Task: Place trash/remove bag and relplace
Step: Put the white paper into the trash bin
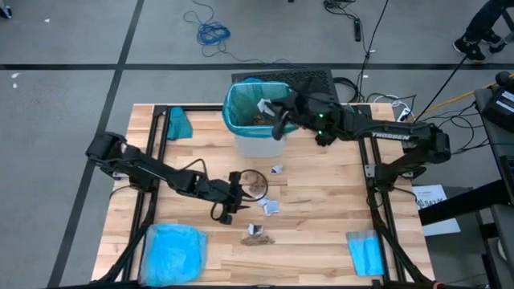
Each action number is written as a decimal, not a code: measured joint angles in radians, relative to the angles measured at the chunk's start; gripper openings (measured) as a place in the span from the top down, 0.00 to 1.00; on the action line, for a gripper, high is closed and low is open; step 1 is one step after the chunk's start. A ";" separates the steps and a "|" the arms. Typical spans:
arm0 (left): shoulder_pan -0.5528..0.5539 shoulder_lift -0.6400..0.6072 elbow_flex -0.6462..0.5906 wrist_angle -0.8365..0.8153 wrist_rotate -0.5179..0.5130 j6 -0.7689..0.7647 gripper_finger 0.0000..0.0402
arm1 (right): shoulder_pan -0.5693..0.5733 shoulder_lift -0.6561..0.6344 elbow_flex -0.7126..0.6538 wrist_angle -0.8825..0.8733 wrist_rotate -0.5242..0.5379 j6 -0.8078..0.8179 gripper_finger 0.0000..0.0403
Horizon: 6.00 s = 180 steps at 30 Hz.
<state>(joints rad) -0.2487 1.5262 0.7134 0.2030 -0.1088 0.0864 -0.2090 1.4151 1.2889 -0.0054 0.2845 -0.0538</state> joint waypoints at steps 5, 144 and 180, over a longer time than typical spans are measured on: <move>0.014 0.059 0.026 0.009 0.000 0.000 0.60 | 0.011 0.004 0.012 -0.010 -0.102 -0.036 0.79; -0.086 -0.351 0.115 -0.594 -0.208 -0.199 0.63 | 0.610 0.119 -0.625 0.605 0.216 0.400 1.00; -0.130 0.059 -0.022 0.079 -0.067 -0.197 0.63 | -0.037 -0.051 -0.075 -0.009 -0.239 -0.009 0.69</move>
<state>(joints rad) -0.3782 1.5851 0.6918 0.2822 -0.1759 -0.1103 -0.2459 1.3645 1.2140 -0.0144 0.0456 -0.0627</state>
